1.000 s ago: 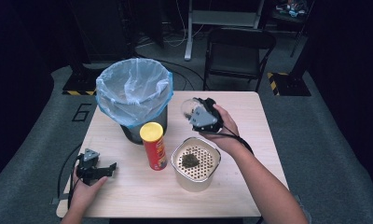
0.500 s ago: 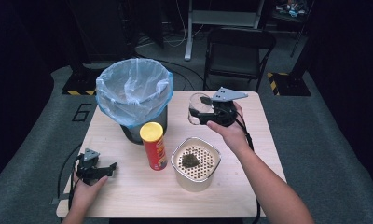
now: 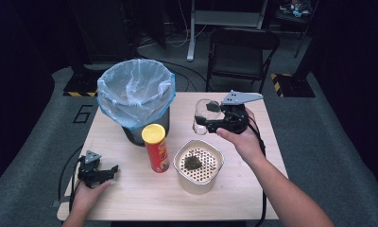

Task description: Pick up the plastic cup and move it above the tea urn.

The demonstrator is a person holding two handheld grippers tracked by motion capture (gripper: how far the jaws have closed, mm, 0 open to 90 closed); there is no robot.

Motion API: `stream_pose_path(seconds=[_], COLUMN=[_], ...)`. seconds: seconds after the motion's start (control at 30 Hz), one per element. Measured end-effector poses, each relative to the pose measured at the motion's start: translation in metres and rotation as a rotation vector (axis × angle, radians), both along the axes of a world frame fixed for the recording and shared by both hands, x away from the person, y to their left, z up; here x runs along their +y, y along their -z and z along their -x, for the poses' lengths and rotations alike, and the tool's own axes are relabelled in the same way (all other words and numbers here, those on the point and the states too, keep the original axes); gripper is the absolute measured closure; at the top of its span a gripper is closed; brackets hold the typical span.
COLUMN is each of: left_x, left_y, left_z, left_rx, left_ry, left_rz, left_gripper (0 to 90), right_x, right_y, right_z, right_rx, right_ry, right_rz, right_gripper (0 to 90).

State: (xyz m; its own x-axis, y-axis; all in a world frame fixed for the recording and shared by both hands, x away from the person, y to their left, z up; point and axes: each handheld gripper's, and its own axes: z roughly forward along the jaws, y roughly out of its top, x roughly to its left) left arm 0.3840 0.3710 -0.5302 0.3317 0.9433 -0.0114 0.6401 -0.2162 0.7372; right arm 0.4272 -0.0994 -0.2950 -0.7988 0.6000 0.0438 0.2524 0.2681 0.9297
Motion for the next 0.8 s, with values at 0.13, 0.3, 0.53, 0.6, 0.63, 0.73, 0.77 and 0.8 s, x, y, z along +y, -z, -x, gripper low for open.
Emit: stream_pose_path(seconds=[0.13, 0.3, 0.53, 0.6, 0.63, 0.73, 0.77, 0.8], left_x=[-0.001, -0.001, -0.003, -0.003, -0.003, -0.003, -0.003, -0.003], left_y=[0.001, 0.001, 0.001, 0.0, 0.0, 0.0, 0.0, 0.0], left_z=[0.0, 0.0, 0.001, 0.001, 0.001, 0.001, 0.001, 0.001], left_rx=[-0.013, -0.012, -0.008, -0.007, -0.007, -0.007, -0.007, -0.006], left_ry=[-0.001, -0.001, -0.008, -0.006, -0.006, -0.006, -0.005, -0.003], left_rz=[0.007, 0.006, 0.006, 0.006, 0.006, 0.006, 0.006, 0.01], left_gripper=[12.1, 12.2, 12.9, 13.1, 13.1, 13.1, 13.1, 13.2], right_x=[0.003, 0.009, 0.026, 0.035, 0.04, 0.05, 0.056, 0.068], right_y=[-0.017, -0.029, -0.043, -0.049, -0.052, -0.059, -0.064, -0.07], right_z=[0.001, -0.003, -0.015, -0.022, -0.024, -0.031, -0.035, -0.042], right_rx=[-0.017, -0.054, -0.067, -0.082, -0.086, -0.1, -0.101, -0.108], right_ry=[0.007, 0.015, 0.027, 0.034, 0.034, 0.036, 0.028, 0.022], right_rz=[0.004, 0.007, 0.005, 0.013, 0.016, 0.025, 0.022, 0.017], right_gripper=[35.0, 35.1, 34.7, 34.9, 34.9, 35.0, 35.0, 34.9])
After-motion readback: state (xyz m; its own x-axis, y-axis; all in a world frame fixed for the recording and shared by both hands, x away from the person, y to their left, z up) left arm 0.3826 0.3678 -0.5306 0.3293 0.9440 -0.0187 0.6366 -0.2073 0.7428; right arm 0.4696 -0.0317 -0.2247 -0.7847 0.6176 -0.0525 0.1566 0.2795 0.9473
